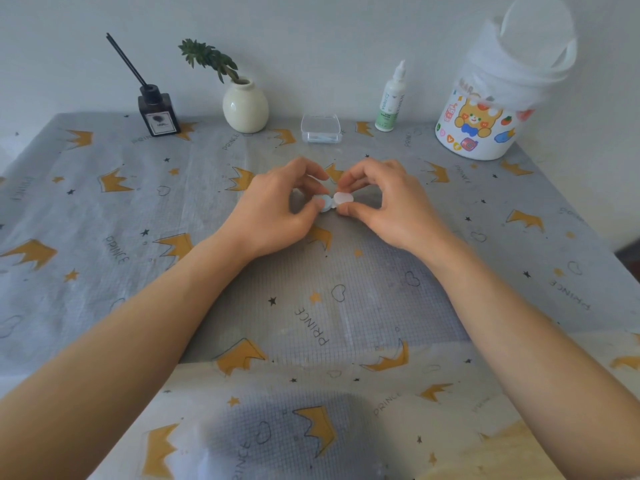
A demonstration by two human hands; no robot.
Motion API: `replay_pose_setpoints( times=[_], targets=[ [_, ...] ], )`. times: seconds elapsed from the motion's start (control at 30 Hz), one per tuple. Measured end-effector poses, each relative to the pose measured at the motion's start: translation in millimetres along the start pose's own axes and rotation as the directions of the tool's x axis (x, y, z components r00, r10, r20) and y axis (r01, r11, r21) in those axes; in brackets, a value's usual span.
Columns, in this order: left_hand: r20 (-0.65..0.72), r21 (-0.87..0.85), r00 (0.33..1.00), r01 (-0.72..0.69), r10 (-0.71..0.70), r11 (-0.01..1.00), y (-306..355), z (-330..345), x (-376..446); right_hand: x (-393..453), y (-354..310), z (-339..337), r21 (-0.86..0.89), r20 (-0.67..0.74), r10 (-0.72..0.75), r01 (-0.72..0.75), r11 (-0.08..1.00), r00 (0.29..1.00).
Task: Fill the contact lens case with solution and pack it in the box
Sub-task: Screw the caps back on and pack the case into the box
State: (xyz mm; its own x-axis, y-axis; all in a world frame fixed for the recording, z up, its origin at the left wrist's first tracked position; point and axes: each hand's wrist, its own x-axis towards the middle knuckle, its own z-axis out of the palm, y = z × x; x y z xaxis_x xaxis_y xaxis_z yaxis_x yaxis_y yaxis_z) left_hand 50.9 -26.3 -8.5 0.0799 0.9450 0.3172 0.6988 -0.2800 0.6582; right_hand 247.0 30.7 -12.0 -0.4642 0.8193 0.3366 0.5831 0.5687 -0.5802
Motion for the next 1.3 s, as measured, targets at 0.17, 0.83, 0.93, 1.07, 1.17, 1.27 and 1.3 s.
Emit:
replay_pose_setpoints(
  times=[0.17, 0.83, 0.93, 1.07, 1.17, 1.27, 1.3],
  targets=[
    [-0.047, 0.097, 0.998, -0.037, 0.042, 0.995, -2.7, 2.7, 2.8, 0.3, -0.1, 0.6, 0.017, 0.003, 0.001, -0.001, 1.0, 1.0],
    [-0.051, 0.283, 0.994, -0.075, 0.093, 0.956, -10.3, 6.2, 6.2, 0.1, 0.6, 1.3, 0.011, 0.017, 0.004, -0.004, 1.0, 1.0],
    [-0.019, 0.336, 0.993, -0.103, 0.117, 0.936, -11.6, 6.2, 7.7, -0.3, -0.6, 2.6, -0.011, 0.026, 0.001, 0.0, 1.0, 1.0],
    [0.011, 0.382, 0.988, -0.144, 0.151, 0.913, -12.6, 6.4, 8.7, -1.0, -2.9, 5.0, -0.01, 0.009, 0.031, -0.031, 0.999, 0.999],
    [0.023, 0.389, 0.984, -0.17, 0.175, 0.905, -12.4, 6.1, 8.8, -0.1, -4.3, 6.3, -0.004, 0.015, 0.039, -0.039, 0.999, 0.999],
    [0.04, 0.4, 0.983, -0.182, 0.181, 0.898, -11.5, 5.5, 9.0, 0.7, -4.6, 6.7, 0.009, 0.019, 0.054, -0.054, 0.998, 0.998],
    [0.04, 0.4, 0.983, -0.181, 0.18, 0.898, -11.4, 5.2, 8.8, 0.8, -4.4, 6.4, 0.017, 0.019, 0.06, -0.06, 0.998, 0.998]
  ],
)
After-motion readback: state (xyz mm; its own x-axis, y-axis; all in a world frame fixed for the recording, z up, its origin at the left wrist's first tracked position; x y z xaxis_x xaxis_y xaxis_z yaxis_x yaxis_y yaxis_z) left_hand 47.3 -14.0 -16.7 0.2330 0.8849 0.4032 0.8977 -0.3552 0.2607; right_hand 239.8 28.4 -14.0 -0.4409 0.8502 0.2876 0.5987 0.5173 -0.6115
